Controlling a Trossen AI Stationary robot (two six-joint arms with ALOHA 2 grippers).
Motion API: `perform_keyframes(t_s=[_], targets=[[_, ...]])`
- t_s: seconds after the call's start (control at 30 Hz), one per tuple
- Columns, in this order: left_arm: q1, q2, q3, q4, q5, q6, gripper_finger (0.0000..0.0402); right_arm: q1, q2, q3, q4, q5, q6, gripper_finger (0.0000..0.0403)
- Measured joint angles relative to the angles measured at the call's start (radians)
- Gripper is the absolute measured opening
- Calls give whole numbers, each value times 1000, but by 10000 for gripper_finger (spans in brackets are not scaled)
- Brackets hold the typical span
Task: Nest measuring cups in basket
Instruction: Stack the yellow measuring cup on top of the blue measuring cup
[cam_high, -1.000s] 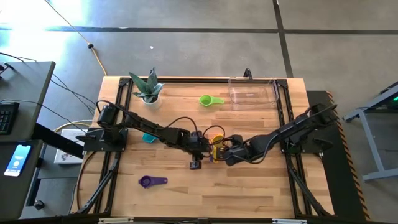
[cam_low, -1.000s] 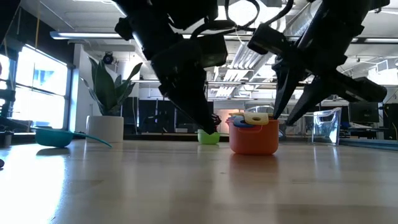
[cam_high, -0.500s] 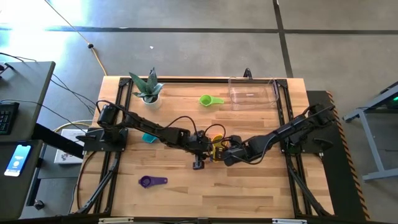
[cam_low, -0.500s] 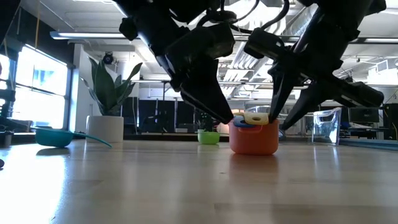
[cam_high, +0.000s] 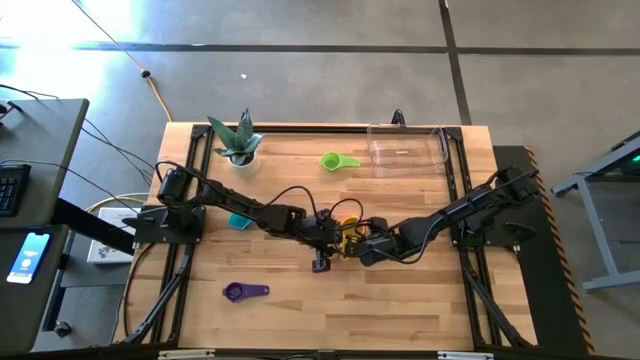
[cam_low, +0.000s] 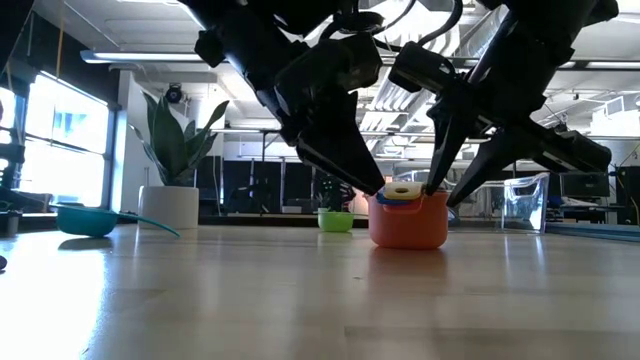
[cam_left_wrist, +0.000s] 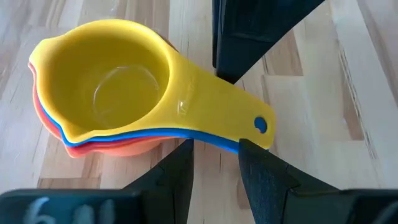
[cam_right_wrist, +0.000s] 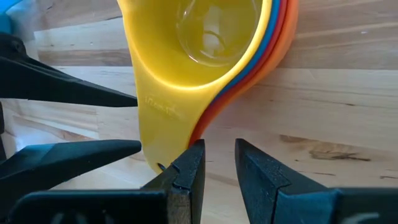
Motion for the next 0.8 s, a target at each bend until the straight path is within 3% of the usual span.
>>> perform_keyframes(t_s=[0.47,0.8], targets=[[-2,0,0,-7,32,-4,115,-10,0,0,16,-3,-27,80],[0,-28,0,-130,25,-2,115,-9,-6,0,6,-30,-27,80]])
